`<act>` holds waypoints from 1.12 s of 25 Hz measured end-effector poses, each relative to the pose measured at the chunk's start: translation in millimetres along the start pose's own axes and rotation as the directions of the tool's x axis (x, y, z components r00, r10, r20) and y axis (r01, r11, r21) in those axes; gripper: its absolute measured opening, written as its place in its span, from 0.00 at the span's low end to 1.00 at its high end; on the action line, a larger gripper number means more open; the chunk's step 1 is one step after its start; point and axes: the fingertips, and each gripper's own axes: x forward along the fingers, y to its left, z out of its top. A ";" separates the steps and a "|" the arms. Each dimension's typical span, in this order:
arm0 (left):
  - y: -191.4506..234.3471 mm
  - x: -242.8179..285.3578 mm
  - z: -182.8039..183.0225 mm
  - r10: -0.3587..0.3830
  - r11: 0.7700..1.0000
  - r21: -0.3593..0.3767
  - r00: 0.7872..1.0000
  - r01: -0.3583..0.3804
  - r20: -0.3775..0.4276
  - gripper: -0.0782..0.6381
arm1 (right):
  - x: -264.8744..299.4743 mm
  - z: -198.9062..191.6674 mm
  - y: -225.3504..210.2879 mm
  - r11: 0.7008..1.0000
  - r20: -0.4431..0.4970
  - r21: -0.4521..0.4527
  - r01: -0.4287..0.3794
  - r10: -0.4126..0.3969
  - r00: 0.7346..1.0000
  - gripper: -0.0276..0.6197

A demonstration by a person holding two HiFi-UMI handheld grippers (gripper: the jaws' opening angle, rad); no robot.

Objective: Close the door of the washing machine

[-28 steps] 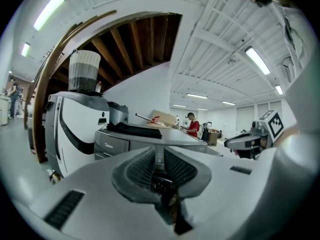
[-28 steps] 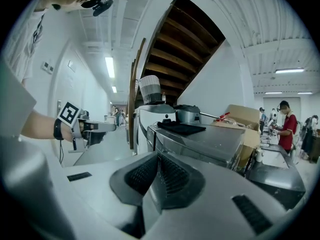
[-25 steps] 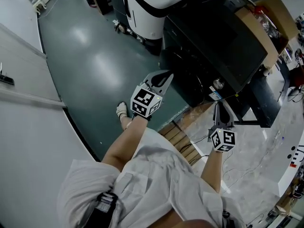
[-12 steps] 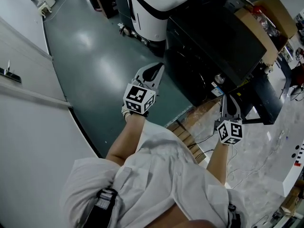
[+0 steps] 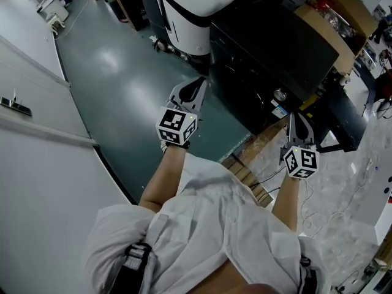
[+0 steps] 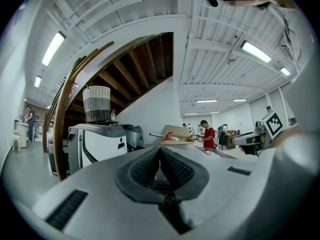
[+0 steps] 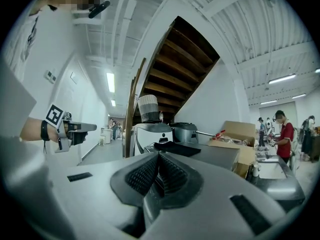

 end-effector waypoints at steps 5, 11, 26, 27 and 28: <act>-2.9 1.0 3.4 0.004 1.000 0.015 1.000 -0.004 -0.003 0.13 | -0.2 3.5 -4.4 1.000 -0.003 -0.024 0.000 0.000 1.000 0.08; -8.9 1.4 9.0 -0.004 1.000 0.025 1.000 0.004 -0.003 0.13 | -2.9 10.1 -7.3 0.999 0.006 -0.043 0.006 -0.006 1.000 0.08; -20.1 4.2 6.1 -0.001 1.000 0.014 1.000 0.001 -0.008 0.13 | -7.6 10.1 -16.3 0.999 0.011 -0.041 0.017 -0.016 1.000 0.08; -20.9 4.6 6.4 -0.002 1.000 0.014 1.000 0.002 -0.007 0.13 | -8.1 10.4 -17.0 0.999 0.012 -0.041 0.018 -0.017 1.000 0.08; -21.5 5.0 6.7 -0.003 1.000 0.014 1.000 0.003 -0.007 0.13 | -8.6 10.5 -17.7 0.999 0.013 -0.041 0.018 -0.018 1.000 0.08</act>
